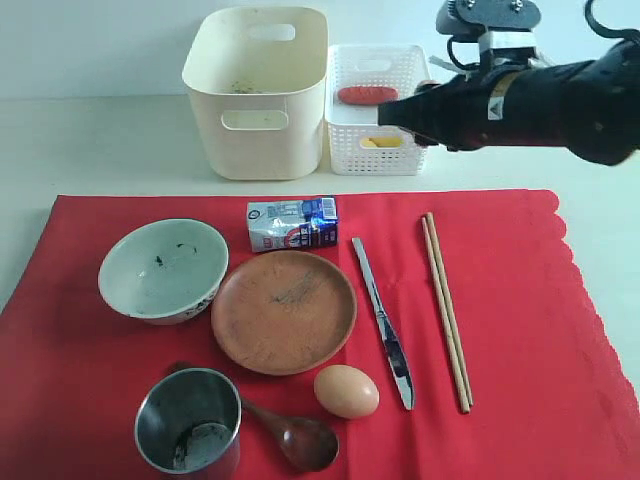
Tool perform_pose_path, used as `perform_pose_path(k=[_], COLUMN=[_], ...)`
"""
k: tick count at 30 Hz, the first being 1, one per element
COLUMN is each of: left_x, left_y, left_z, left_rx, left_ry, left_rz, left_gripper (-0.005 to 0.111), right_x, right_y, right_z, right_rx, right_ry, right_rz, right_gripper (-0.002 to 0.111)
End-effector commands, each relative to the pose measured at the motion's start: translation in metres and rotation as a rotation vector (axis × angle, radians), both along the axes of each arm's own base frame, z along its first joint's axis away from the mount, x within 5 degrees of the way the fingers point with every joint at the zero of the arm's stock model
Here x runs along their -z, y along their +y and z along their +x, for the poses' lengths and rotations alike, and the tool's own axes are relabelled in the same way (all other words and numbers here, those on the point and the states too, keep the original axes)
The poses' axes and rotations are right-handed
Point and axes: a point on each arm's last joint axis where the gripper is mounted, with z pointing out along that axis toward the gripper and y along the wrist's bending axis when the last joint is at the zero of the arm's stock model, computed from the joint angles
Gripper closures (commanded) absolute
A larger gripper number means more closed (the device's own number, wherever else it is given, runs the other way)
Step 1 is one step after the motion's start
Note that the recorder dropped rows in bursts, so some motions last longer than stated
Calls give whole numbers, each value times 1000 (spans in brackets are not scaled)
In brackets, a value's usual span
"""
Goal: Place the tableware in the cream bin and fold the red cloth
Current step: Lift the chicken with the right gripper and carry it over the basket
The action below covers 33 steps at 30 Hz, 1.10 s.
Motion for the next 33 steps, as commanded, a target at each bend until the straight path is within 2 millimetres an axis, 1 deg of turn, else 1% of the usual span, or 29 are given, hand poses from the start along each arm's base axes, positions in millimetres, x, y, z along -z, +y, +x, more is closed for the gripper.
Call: perform_pose_path(k=[1,7,8,10,13,14,17,21,23,26,33], left_x=[0,0,0,0,0,0,0,0,0,0,0], left_y=[0,0,0,0,0,0,0,0,0,0,0], left_z=[0,0,0,0,0,0,0,0,0,0,0], left_rx=[-2,-2,-2,-2,-2,-2,-2,-2,-2,-2,-2], left_ry=[-7,-7,-7,-7,-7,-7,-7,-7,-7,-7,-7], left_rz=[-9,-9,-9,-9,-9,-9,-9,-9,-9,-9,-9], left_gripper=[104,104,104,104,104,104,104,104,104,104,104], right_x=[3,12,11,15,23,28,34,39,40,41,40], right_y=[10,26,29,33,37,38,39,40,40,41,42], right_z=[35,83,91,108,128,132,141,143,143,143,145], right_rx=[-21,-28,-22,-6,21,28,49,54,53,50,51], right_ry=[-41,-62,-65,-44,3,23,67,79,78,77,61], right_rz=[-35,-73,-77,-97,-134,-147,-177,-178,-177,-176,-149], right_gripper=[108,108,108,108,108,108,108,107,102,91,57])
